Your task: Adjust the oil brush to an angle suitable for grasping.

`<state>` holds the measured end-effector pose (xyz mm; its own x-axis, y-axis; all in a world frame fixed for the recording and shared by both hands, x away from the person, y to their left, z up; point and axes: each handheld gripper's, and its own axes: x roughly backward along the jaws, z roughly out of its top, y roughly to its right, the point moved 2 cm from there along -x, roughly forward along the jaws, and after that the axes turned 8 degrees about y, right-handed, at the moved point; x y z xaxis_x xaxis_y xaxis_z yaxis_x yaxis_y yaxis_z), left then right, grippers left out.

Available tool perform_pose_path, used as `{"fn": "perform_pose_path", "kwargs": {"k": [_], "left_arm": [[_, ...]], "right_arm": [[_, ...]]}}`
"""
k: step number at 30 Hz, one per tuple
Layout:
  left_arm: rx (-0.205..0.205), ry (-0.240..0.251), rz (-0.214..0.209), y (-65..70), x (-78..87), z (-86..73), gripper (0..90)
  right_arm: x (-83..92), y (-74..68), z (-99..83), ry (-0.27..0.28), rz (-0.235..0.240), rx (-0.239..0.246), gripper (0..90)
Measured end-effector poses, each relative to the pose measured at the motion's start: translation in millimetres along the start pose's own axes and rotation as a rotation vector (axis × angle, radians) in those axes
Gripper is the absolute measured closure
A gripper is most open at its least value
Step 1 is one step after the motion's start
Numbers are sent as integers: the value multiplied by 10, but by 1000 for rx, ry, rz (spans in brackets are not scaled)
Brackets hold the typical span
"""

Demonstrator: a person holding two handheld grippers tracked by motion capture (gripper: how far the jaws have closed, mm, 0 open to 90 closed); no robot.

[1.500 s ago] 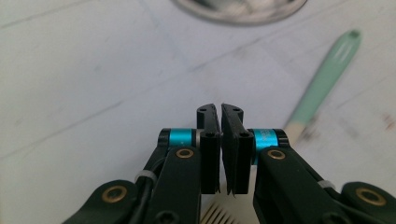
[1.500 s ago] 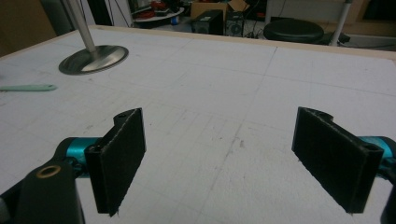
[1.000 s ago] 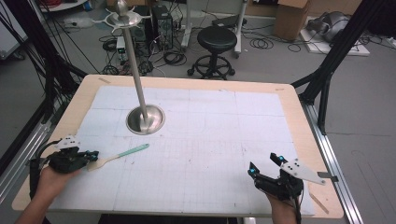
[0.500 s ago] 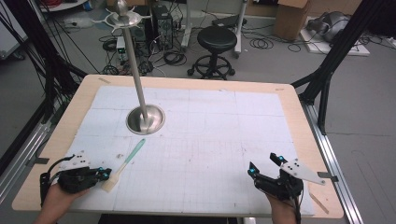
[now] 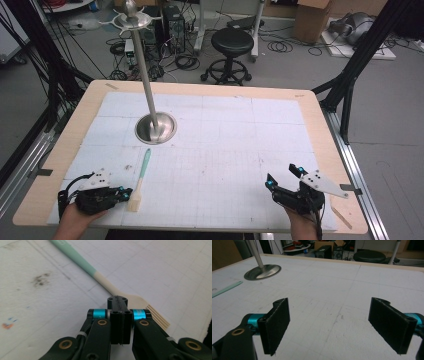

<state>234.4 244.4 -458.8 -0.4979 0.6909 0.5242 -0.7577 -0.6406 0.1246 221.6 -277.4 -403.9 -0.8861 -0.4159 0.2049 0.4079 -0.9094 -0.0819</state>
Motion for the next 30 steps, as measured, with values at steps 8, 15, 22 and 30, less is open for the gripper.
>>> {"fn": "perform_pose_path", "kwargs": {"k": [8,15,22,30], "left_arm": [[134,122,-4,-12,33,54,756],[175,337,37,-89,157,263,481],[183,504,51,-169,307,341,253],[171,516,106,-204,450,229,239]], "right_arm": [[4,-3,4,3,3,0,166],[7,-24,13,4,11,4,167],[-8,-86,53,31,46,18,165],[-22,-179,45,21,81,57,165]]}}
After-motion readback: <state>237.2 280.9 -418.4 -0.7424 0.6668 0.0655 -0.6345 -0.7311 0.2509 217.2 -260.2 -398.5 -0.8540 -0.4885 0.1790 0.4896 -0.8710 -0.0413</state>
